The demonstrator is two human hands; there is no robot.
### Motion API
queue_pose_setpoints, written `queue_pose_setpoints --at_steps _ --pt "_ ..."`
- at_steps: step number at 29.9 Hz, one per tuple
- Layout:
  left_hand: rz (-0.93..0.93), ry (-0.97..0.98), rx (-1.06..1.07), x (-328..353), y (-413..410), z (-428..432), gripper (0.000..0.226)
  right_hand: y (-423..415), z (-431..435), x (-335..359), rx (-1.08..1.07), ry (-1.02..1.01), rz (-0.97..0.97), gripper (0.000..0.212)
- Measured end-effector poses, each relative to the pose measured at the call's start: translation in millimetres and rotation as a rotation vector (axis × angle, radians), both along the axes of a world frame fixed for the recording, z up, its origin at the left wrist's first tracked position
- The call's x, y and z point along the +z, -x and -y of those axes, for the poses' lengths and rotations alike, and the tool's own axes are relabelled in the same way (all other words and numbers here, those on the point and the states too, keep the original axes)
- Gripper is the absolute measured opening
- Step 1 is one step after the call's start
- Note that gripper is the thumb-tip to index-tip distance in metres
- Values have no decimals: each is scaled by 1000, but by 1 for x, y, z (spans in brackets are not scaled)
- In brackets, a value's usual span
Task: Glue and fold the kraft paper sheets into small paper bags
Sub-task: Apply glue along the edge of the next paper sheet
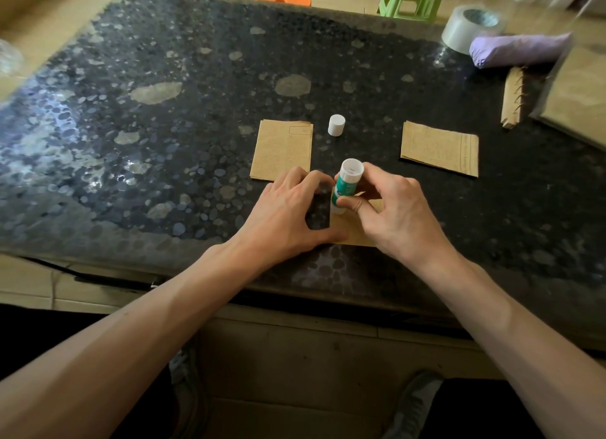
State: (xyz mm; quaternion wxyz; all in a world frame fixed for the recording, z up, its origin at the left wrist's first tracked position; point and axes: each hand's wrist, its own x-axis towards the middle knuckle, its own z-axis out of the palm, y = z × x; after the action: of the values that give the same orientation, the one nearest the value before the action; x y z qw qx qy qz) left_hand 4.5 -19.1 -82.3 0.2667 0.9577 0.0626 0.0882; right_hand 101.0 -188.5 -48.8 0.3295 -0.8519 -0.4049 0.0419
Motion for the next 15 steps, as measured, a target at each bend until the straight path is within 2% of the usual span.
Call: queue_pose_setpoints --at_steps 7,15 --pt "19 10 -2 -1 1 0 89 -2 -3 -1 -18 -10 19 27" --pt "8 -21 2 -3 1 0 91 -6 -8 -2 -25 -33 20 25"
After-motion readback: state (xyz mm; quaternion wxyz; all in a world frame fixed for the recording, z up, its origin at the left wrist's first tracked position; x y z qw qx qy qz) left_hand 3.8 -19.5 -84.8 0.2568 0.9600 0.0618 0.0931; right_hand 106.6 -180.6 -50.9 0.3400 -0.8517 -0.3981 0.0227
